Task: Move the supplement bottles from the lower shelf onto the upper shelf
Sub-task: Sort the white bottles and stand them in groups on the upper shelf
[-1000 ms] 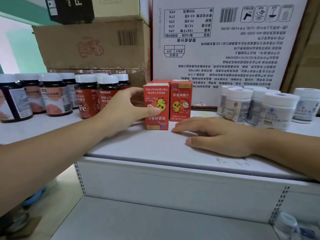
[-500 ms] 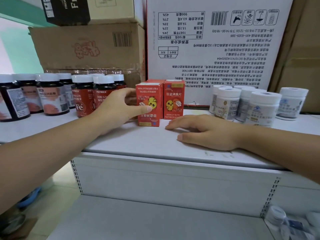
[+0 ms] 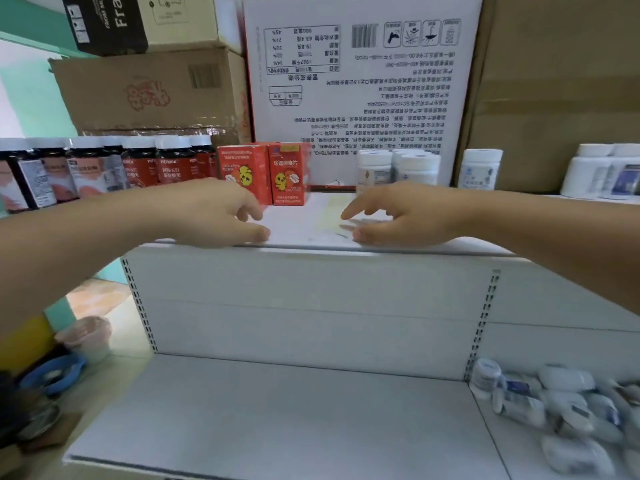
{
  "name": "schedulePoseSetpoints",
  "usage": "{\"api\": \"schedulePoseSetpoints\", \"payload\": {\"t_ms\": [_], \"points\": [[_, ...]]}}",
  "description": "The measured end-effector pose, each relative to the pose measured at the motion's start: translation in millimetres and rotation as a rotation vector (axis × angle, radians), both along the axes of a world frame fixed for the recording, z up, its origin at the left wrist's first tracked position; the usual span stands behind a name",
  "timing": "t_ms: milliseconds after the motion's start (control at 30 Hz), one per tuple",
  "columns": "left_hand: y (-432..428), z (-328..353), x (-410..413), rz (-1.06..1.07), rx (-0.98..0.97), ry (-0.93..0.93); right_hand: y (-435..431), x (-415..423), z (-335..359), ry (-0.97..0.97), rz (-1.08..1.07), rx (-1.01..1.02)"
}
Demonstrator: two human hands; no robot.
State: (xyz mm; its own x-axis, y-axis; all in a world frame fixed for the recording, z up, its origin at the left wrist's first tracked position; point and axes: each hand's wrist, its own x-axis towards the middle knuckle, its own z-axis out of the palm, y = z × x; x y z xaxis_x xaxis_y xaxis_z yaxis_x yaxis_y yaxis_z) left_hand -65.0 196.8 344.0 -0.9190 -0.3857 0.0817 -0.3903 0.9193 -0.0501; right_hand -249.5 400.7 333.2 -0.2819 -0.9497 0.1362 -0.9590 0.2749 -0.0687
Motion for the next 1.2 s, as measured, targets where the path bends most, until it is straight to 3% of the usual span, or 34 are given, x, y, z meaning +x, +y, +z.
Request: {"api": "schedulePoseSetpoints", "payload": {"t_ms": [433, 633, 933, 1200], "points": [[233, -25, -80, -0.29, -0.017, 0.197, 299, -51, -13, 0.127, -0.287, -0.009], [315, -60, -113, -0.411, 0.016, 0.275, 407, -68, -35, 0.084, -0.434, 0.03], [334, -168, -180, -0.377, 0.077, 0.01, 453, -114, -137, -0.065, -0.505, 0.137], [323, -263, -260, -0.338, 0.092, -0.047, 417, -168, -246, -0.26, -0.48, 0.118]]}}
